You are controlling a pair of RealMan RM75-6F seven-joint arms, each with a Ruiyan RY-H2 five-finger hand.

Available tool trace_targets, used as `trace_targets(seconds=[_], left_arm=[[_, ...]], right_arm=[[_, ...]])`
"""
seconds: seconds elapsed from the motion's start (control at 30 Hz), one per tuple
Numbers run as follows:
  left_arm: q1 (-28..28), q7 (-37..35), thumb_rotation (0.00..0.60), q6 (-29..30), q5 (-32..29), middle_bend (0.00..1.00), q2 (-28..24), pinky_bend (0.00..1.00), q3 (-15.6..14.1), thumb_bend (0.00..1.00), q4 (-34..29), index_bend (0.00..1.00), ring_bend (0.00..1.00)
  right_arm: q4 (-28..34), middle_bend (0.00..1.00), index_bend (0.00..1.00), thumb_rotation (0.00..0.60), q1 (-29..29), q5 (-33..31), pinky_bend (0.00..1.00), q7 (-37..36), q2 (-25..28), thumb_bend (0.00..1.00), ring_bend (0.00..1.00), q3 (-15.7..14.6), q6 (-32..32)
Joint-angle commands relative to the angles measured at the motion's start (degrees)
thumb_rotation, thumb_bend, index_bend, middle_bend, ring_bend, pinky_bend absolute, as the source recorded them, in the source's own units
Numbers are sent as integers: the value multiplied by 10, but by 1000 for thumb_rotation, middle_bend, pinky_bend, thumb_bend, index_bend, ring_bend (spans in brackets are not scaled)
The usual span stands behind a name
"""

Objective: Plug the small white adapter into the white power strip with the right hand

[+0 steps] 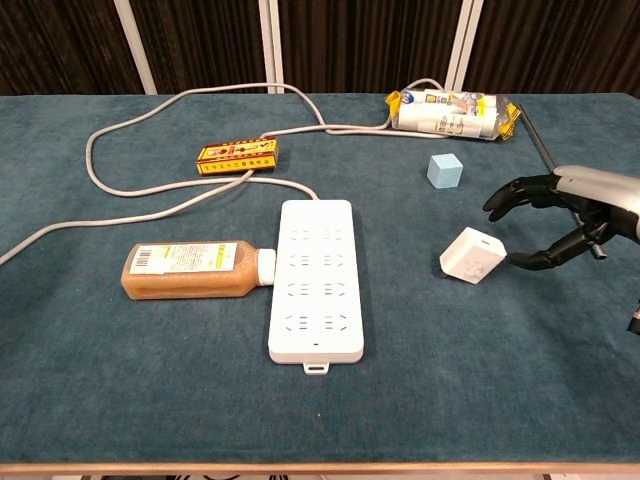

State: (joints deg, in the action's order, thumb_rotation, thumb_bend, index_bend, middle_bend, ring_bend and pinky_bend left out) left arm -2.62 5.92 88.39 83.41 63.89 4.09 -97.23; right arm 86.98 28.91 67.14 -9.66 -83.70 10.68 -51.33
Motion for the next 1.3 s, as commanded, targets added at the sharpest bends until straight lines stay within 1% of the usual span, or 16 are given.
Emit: trace_targets(seconds=[0.03, 0.37, 0.6, 1.03, 1.3], left_arm=[[0, 0, 600, 0, -1, 0, 0, 0, 0, 90, 0, 166, 0], [-3, -1, 600, -7, -6, 0, -1, 0, 1, 90, 1, 170, 0], [-2, -7, 600, -6, -8, 0, -4, 0, 3, 91, 1, 170, 0], [-3, -4, 600, -7, -6, 0, -3, 0, 1, 91, 1, 173, 0], [-2, 1, 600, -6, -7, 0, -2, 0, 0, 91, 0, 173, 0]], right_arm=[[-1, 264, 271, 600, 2, -3, 0, 6, -7, 362, 113, -1, -1], [-6, 282, 303, 600, 13, -23, 0, 36, -32, 362, 131, 1, -3], [-27, 315, 345, 600, 22, -49, 0, 41, -50, 362, 151, 9, 7], [-29, 349, 389, 600, 21, -41, 0, 36, -48, 362, 167, 2, 8], [-38, 380, 419, 600, 26, -40, 0, 35, -59, 362, 194, 5, 7]])
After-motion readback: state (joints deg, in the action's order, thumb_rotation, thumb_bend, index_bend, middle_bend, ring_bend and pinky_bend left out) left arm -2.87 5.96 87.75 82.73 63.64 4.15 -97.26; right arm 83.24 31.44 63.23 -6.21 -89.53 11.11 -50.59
